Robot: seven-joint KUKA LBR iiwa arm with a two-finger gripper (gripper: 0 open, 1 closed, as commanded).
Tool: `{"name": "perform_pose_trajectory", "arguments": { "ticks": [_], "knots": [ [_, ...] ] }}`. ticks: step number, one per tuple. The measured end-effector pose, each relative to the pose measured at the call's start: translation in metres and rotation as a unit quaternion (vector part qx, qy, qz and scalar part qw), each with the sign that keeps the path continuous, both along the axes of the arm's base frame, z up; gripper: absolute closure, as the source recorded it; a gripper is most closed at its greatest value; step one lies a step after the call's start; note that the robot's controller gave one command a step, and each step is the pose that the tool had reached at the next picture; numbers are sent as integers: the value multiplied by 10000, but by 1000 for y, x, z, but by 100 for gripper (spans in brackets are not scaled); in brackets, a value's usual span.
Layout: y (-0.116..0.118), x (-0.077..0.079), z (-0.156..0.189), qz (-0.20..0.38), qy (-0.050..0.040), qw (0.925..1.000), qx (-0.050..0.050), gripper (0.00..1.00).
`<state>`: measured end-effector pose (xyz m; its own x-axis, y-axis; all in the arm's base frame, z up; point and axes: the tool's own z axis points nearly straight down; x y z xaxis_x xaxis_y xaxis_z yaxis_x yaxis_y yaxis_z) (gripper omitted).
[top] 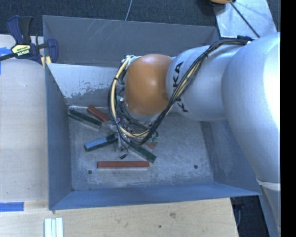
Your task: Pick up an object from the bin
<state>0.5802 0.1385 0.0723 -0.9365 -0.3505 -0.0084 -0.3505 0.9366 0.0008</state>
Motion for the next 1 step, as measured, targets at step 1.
{"name": "perform_pose_trajectory", "arguments": {
  "ticks": [1],
  "knots": [
    [-36, -4, 132, 57, 21, 10000, -13, 100]
  ]
}}
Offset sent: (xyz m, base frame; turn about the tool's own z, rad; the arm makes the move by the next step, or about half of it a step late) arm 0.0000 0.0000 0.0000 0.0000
